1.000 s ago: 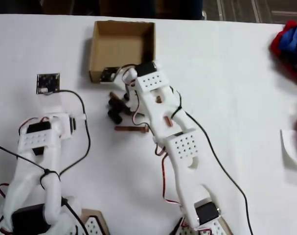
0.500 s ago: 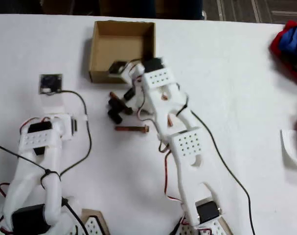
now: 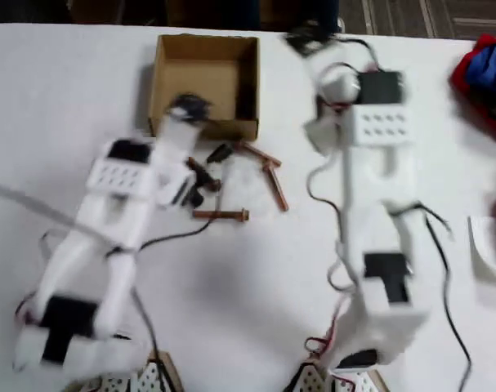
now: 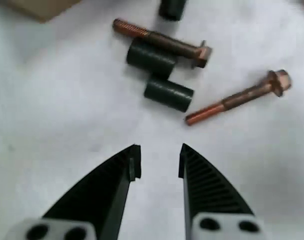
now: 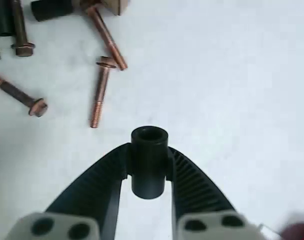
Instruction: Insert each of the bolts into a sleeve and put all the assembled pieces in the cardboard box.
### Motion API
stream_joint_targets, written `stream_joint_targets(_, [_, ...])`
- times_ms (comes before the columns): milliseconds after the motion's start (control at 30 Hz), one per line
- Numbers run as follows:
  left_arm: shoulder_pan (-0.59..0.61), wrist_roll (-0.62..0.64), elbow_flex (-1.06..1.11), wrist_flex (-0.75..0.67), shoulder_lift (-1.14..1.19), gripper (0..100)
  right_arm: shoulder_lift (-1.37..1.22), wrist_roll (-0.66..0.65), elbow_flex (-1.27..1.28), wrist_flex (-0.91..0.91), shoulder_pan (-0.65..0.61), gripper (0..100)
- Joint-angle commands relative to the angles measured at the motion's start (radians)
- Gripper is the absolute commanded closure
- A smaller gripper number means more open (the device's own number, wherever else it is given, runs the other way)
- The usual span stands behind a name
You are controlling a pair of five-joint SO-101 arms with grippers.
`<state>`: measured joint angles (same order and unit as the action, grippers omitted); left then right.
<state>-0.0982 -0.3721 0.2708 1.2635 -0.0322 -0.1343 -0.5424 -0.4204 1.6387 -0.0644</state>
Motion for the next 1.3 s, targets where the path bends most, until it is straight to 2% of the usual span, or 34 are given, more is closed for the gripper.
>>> stream_joint_targets(0, [-0.117,-0.199,-0.312,0.201,0.244,85,0.262,0.029,0.361,-0.248,0.143,97.4])
stream_joint_targets(100, [-0.195,-0.33,-0.533,0.365,0.428,85,0.386,0.037,0.672,-0.406,0.226,97.4])
stream_joint_targets(200, [-0.232,-0.376,-0.737,0.471,0.592,85,0.499,0.04,0.918,-0.567,0.298,97.4])
stream_joint_targets(300, [-0.241,-0.377,-0.895,0.511,0.723,85,0.587,0.041,1.054,-0.656,0.343,97.5])
stream_joint_targets(433, [-0.242,-0.379,-1.046,0.512,0.85,85,0.654,0.041,1.166,-0.71,0.343,97.5])
stream_joint_targets(600, [-0.269,-0.379,-1.078,0.516,0.911,85,0.662,0.068,1.241,-0.8,0.348,97.5])
stream_joint_targets(933, [-0.282,-0.379,-1.072,0.508,0.97,85,0.662,0.068,1.241,-0.809,0.343,97.5])
stream_joint_targets(1000, [-0.282,-0.379,-1.072,0.506,0.991,89,0.662,0.068,1.241,-0.809,0.343,97.5])
stream_joint_targets(1067, [-0.282,-0.373,-1.073,0.503,1.003,99,0.662,0.068,1.243,-0.809,0.343,97.5])
stream_joint_targets(1133, [-0.282,-0.371,-1.084,0.5,1.005,96,0.662,0.068,1.247,-0.808,0.343,97.5])
stream_joint_targets(1267, [-0.281,-0.348,-1.188,0.516,0.99,97,0.662,0.068,1.28,-0.809,0.348,97.5])
